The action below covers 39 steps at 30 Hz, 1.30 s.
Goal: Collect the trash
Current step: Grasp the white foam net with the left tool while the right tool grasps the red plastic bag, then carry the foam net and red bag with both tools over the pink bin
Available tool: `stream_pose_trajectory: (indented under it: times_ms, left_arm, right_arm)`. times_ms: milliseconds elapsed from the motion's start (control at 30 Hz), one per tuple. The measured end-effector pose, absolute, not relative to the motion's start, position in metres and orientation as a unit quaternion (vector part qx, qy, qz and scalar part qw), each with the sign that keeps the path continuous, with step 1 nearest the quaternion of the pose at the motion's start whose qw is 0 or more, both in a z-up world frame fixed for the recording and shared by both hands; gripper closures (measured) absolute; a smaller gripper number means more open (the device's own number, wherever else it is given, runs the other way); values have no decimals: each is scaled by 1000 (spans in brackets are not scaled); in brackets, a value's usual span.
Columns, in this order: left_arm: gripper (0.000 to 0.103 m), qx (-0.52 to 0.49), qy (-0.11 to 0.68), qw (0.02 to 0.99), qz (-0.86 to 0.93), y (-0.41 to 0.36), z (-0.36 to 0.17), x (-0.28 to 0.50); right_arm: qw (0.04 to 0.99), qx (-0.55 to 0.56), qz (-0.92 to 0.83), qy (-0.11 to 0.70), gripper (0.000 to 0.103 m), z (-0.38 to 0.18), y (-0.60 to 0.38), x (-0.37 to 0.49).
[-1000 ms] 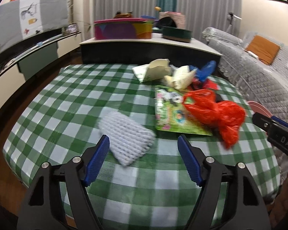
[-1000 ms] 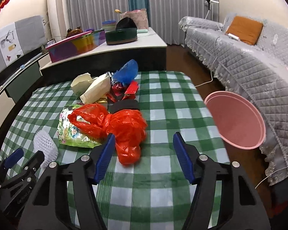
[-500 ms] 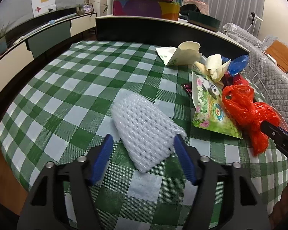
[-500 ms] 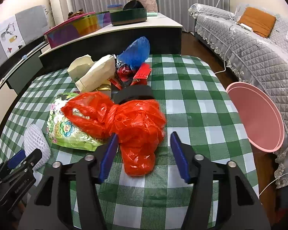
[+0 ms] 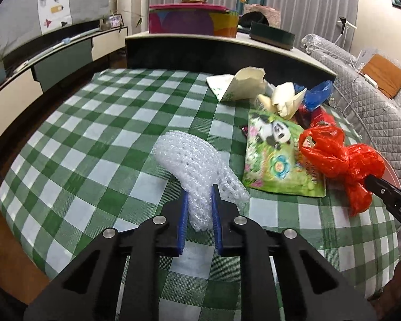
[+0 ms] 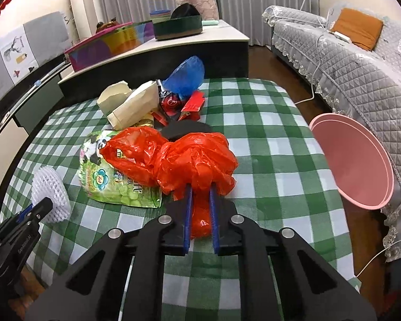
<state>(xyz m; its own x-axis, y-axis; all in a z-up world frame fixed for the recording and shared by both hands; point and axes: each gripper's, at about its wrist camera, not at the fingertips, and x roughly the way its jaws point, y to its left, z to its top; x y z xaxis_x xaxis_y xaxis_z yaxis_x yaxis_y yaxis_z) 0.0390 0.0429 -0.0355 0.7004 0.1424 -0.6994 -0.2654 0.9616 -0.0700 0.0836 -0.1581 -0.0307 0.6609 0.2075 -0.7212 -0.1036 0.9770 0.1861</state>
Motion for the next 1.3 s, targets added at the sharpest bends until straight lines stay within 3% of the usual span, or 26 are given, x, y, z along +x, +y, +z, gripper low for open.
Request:
stream_pose_trajectory:
  times_ms: [400,933,1300]
  left_arm:
    - [87,-67,332,939,60,8,1,31]
    - [87,-35,305,944,-120,-128,58,66]
    - [87,3,306,928,-213,-234,48,120]
  right_arm:
    - [929,71,53,358,91,7,-197,57]
    - [942,68,-54,324,91,91,-348,72]
    - [934,64,-111,332,91,66,-430,114]
